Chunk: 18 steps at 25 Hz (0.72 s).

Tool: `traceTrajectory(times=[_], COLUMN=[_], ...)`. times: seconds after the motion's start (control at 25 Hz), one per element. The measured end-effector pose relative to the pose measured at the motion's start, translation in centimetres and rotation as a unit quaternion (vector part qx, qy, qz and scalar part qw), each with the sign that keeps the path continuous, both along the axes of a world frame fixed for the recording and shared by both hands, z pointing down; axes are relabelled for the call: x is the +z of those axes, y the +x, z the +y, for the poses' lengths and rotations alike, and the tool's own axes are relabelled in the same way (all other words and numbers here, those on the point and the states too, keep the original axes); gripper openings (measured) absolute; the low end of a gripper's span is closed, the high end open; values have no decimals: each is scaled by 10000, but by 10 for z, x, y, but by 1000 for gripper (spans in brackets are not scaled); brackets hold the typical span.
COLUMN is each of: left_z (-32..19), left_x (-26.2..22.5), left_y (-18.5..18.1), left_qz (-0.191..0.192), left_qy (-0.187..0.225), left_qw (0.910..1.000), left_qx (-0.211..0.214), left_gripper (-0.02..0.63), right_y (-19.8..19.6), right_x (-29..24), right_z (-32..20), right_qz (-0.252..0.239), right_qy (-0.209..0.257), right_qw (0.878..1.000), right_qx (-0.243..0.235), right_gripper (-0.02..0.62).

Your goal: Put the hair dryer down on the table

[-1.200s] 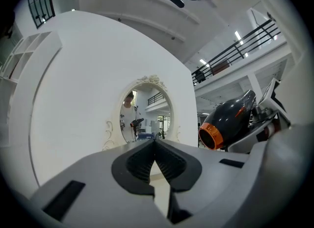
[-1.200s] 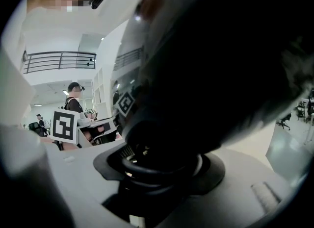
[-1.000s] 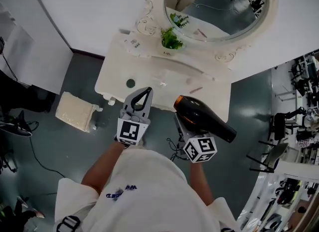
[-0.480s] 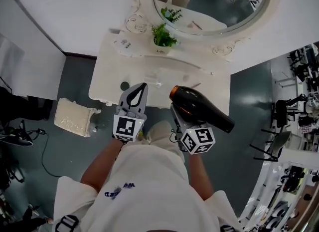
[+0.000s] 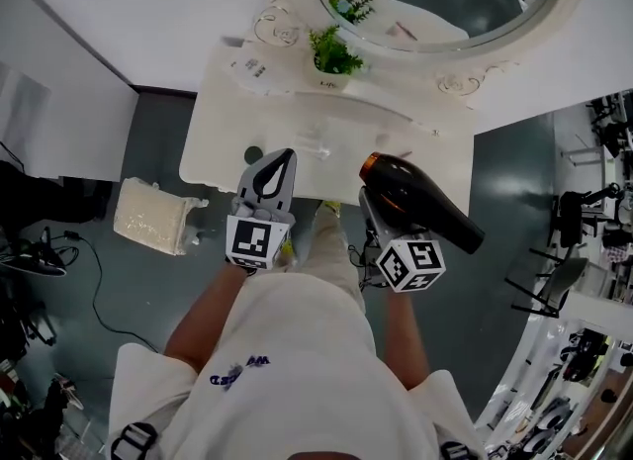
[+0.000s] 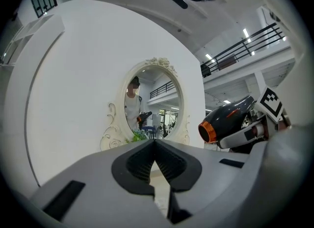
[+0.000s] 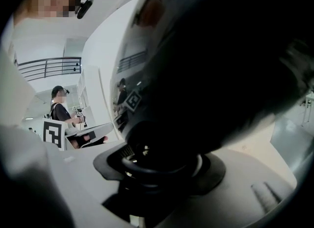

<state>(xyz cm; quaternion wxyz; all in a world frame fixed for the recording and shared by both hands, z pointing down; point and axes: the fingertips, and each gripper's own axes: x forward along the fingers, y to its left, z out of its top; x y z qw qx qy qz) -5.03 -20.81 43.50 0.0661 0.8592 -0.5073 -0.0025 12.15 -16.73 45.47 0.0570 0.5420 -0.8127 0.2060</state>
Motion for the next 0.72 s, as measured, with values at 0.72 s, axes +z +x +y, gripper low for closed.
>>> traceTrajectory(times=[0.72], left_z=[-26], left_x=[36], left_y=[18], left_qz=[-287], left_qy=[-88], left_qw=[9995], left_qx=[96], left_gripper=[9], right_y=[-2], right_x=[27], right_z=[-33], right_qz=[-31], right_qy=[-59], right_qw=[9986], right_qx=[-521], right_gripper=[299])
